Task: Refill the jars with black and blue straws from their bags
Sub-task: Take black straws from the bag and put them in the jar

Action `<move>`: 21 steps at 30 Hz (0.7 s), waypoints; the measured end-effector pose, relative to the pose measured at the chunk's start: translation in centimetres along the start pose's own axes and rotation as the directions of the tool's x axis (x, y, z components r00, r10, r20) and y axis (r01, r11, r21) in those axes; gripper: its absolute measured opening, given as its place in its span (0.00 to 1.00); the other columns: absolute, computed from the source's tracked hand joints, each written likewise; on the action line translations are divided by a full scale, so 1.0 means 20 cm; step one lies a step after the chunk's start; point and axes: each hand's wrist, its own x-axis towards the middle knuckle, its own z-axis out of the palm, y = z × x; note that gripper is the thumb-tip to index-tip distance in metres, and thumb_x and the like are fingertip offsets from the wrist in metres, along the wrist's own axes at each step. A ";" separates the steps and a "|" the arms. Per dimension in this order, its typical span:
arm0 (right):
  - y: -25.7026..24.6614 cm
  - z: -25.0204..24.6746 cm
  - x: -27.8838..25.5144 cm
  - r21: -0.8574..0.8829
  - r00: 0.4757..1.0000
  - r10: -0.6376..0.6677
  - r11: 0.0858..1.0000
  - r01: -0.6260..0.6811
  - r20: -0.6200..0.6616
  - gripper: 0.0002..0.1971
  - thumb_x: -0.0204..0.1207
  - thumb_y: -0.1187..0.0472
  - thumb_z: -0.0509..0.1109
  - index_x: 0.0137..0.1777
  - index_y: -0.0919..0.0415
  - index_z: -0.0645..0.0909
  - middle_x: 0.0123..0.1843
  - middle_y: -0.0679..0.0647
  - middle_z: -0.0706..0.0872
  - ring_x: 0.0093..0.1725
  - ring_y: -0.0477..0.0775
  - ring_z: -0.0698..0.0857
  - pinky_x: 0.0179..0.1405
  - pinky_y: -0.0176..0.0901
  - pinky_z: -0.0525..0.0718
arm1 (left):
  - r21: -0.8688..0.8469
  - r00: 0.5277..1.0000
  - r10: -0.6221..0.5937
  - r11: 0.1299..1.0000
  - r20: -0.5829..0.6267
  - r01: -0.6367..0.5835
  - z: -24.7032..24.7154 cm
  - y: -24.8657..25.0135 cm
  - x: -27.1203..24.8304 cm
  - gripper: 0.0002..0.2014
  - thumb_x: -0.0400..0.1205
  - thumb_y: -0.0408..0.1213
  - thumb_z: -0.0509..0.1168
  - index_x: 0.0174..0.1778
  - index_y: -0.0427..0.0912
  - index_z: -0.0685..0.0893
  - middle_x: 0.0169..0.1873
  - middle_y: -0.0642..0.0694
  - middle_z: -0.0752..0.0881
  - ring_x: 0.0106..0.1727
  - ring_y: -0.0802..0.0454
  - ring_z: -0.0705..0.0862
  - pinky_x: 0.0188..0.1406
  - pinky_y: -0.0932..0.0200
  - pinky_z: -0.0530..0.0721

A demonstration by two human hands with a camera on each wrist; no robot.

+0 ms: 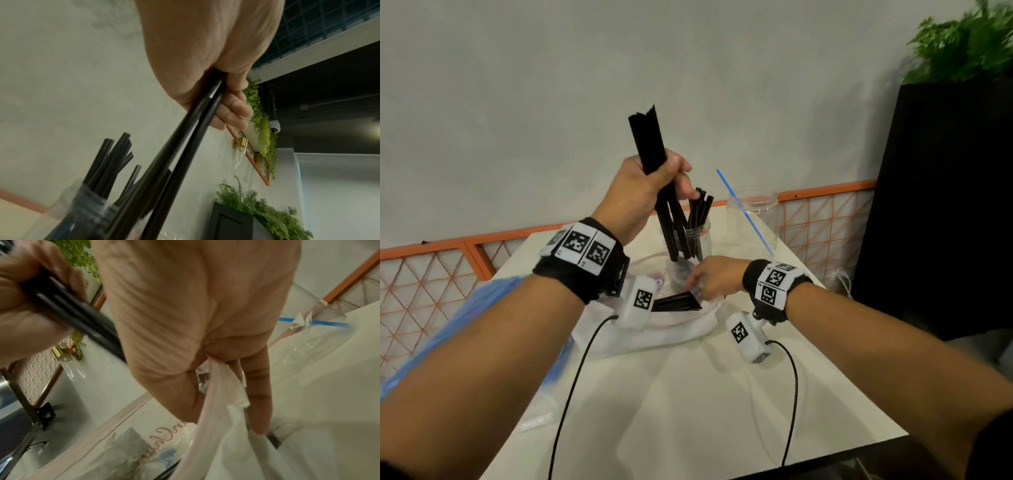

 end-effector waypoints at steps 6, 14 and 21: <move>0.01 -0.01 0.01 -0.053 1.000 -0.029 0.998 0.029 0.002 0.21 0.73 0.66 0.68 0.67 0.55 0.82 0.65 0.57 0.82 0.60 0.57 0.81 0.55 0.43 0.82 | -0.001 0.990 0.107 0.994 -0.096 -0.108 -0.01 -0.06 0.27 0.11 0.90 0.32 0.57 0.44 0.37 0.80 0.30 0.46 0.88 0.42 0.43 0.90 0.63 0.39 0.85; 0.06 -0.02 0.04 0.007 0.999 -0.040 0.999 0.040 0.004 0.21 0.73 0.67 0.69 0.66 0.54 0.82 0.59 0.52 0.79 0.53 0.51 0.77 0.42 0.35 0.77 | 0.335 0.977 -0.112 0.927 -0.181 0.168 0.02 -0.35 0.30 0.03 0.82 0.31 0.68 0.48 0.43 0.81 0.41 0.38 0.89 0.46 0.40 0.90 0.55 0.44 0.88; 0.09 -0.02 0.05 0.076 0.999 -0.043 0.996 0.042 0.013 0.21 0.72 0.69 0.68 0.65 0.56 0.82 0.67 0.55 0.80 0.62 0.55 0.79 0.59 0.44 0.81 | 0.716 0.983 0.011 0.687 -0.184 0.127 -0.02 -0.42 0.33 0.29 0.75 0.37 0.73 0.70 0.54 0.70 0.40 0.43 0.86 0.43 0.43 0.86 0.45 0.50 0.84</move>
